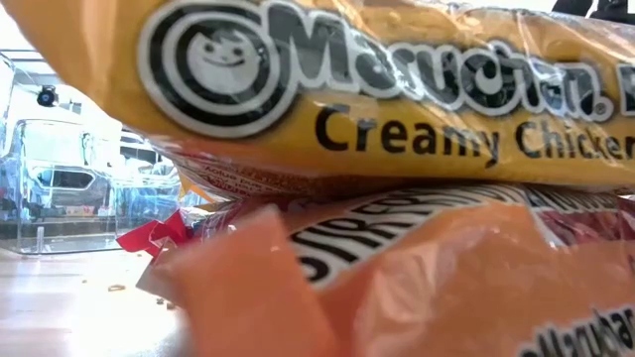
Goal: Sort Maruchan noodles
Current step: Put the yellow noodles pack into the top transparent bin
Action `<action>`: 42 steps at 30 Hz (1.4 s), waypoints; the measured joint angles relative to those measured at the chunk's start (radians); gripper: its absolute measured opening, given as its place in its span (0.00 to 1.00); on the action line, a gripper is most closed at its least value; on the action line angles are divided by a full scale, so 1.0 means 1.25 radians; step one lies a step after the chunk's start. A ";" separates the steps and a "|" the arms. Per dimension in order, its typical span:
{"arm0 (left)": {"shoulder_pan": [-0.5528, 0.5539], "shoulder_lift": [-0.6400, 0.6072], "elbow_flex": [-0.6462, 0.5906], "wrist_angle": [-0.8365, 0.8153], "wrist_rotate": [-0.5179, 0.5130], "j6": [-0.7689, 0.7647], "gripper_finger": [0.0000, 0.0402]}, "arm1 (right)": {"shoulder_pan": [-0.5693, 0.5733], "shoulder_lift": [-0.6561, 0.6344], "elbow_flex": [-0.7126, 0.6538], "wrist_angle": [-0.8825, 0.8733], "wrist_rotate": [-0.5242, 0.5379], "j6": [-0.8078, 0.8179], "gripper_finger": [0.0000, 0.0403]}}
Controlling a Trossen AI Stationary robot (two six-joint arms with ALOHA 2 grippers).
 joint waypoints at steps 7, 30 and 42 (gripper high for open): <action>0.002 0.043 0.016 0.025 0.003 0.063 0.45 | 0.000 0.003 0.000 0.031 0.000 0.104 0.50; 0.002 0.057 0.015 0.054 0.004 0.079 0.45 | -0.028 0.221 0.173 -0.041 0.020 0.001 0.50; 0.002 0.057 0.015 0.053 0.005 0.040 0.45 | -0.028 0.344 0.374 -0.490 0.128 0.235 0.50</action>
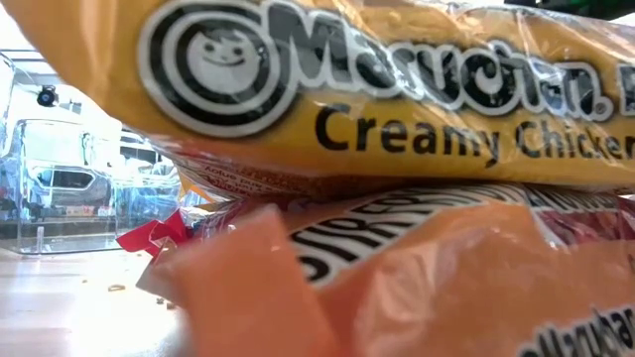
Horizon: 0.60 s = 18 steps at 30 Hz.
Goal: Sort Maruchan noodles
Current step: Put the yellow noodles pack into the top transparent bin
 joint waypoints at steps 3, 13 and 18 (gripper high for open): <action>0.000 0.000 0.000 0.000 0.000 -0.010 0.45 | 0.000 0.023 0.000 -0.001 0.020 0.024 0.50; 0.000 0.000 0.000 -0.001 0.011 -0.028 0.45 | 0.000 0.087 -0.003 -0.002 -0.007 -0.003 0.50; 0.000 0.000 0.000 -0.002 0.058 -0.054 0.45 | -0.001 0.106 -0.003 0.007 -0.067 0.021 0.50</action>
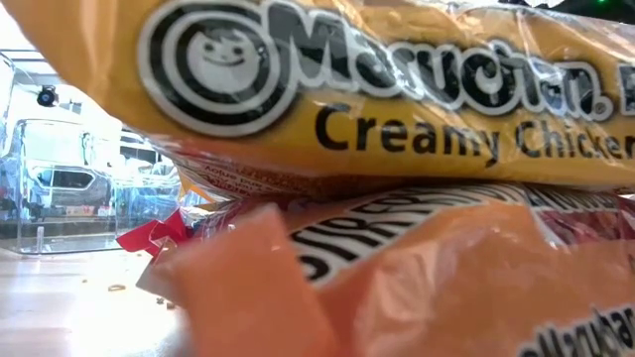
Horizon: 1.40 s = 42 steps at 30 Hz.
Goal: Sort Maruchan noodles
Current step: Put the yellow noodles pack into the top transparent bin
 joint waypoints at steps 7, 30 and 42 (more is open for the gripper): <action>0.001 0.000 0.000 -0.018 0.001 -0.021 0.45 | 0.000 0.006 0.024 -0.015 -0.035 0.154 0.50; 0.025 -0.001 0.051 -0.122 -0.001 0.037 0.45 | 0.000 0.212 0.034 -0.063 -0.164 0.426 0.50; 0.081 0.076 0.098 -0.154 0.069 0.039 0.45 | -0.001 0.328 0.034 0.003 -0.173 0.502 0.50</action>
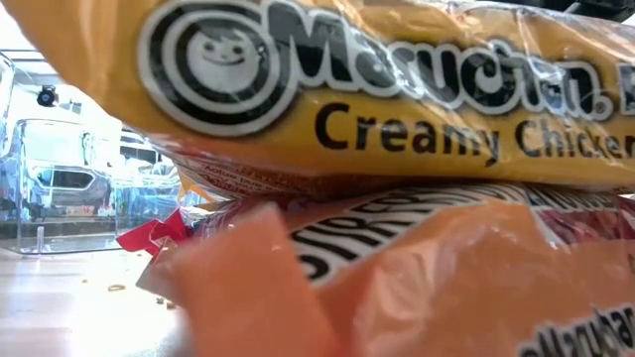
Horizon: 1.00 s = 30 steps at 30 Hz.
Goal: Sort Maruchan noodles
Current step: Put the yellow noodles pack into the top transparent bin
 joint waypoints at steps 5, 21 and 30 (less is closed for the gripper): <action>0.000 0.097 0.088 -0.068 0.012 0.037 0.45 | 0.000 0.034 0.000 0.009 -0.001 0.016 0.50; 0.049 0.245 0.207 -0.130 0.075 -0.051 0.45 | -0.010 0.132 0.000 0.020 0.006 -0.082 0.50; 0.060 0.301 0.304 -0.248 0.093 -0.087 0.45 | -0.026 0.160 0.001 0.041 0.008 -0.111 0.50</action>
